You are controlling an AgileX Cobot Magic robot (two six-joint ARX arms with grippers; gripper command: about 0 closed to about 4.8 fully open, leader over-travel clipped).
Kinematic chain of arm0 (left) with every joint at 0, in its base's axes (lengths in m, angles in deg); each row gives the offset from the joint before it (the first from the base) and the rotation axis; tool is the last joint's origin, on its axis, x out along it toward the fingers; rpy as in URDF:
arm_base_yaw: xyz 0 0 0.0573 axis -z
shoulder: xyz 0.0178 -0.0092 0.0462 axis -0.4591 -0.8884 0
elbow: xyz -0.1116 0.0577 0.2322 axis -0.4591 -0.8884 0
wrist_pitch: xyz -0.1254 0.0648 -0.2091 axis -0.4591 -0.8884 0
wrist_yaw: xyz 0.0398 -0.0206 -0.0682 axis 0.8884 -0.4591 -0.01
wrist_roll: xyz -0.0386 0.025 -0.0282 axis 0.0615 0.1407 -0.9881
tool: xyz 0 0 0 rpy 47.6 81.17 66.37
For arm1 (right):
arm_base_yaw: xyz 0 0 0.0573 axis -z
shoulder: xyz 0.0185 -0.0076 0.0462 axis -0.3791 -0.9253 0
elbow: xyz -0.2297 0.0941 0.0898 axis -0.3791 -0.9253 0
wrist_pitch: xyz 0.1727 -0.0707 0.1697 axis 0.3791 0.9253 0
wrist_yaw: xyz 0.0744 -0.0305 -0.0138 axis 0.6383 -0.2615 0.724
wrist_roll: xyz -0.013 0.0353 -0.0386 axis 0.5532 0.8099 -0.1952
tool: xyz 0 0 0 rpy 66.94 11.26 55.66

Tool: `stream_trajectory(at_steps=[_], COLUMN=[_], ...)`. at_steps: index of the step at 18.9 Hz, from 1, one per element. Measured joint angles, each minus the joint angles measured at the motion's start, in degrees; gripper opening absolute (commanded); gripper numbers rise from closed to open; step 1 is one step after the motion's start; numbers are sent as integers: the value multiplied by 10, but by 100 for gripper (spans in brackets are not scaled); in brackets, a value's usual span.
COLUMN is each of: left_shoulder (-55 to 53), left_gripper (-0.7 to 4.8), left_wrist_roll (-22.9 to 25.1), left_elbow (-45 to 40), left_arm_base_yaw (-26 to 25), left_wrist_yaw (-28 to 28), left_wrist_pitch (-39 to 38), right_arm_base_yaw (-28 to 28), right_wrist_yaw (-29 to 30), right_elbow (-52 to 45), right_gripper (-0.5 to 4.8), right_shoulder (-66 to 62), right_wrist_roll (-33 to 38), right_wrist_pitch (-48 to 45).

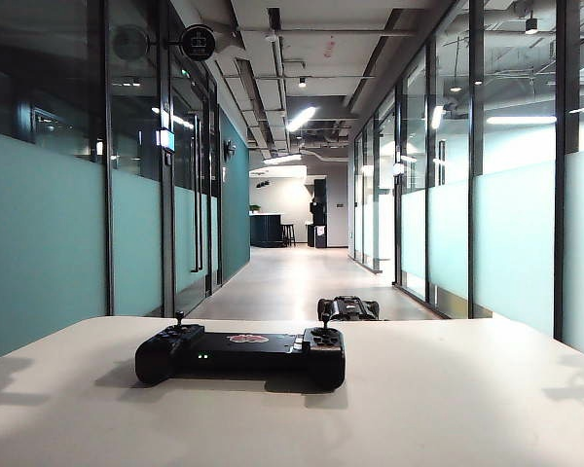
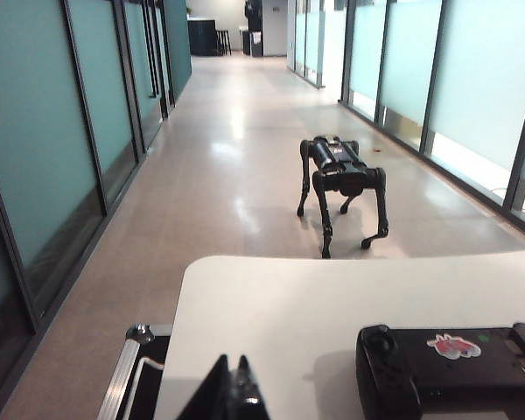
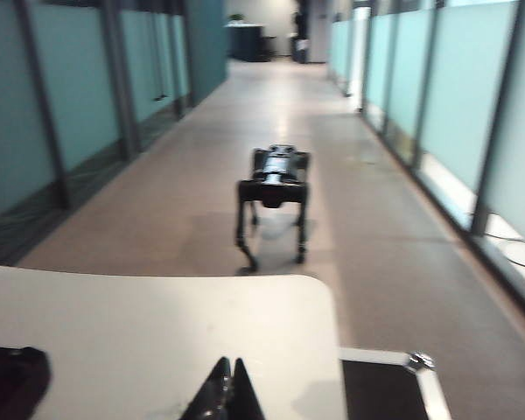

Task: Push the left joystick on the remote control sitting on the white table forward to make the robot dog walk in a straight line until it approaches the door.

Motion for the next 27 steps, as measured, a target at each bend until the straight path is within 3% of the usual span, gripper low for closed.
stream_trajectory(at_steps=[5, 17, 27], left_shoulder=[-104, -356, -567], left_gripper=[-6, -6, -6], left_wrist_roll=[0, -37, -37], left_elbow=[25, 92, 154], left_arm_base_yaw=[0, 0, 0], left_wrist_yaw=[-3, -51, -111], left_wrist_pitch=[47, 150, 223], right_arm_base_yaw=[-57, -236, -262], right_wrist_yaw=[2, -88, -98], right_elbow=[0, 0, 0], right_gripper=[-6, -6, -6], right_shoulder=[-83, -252, -435], right_wrist_roll=[-2, -3, -3], right_wrist_pitch=[-73, -187, -356])
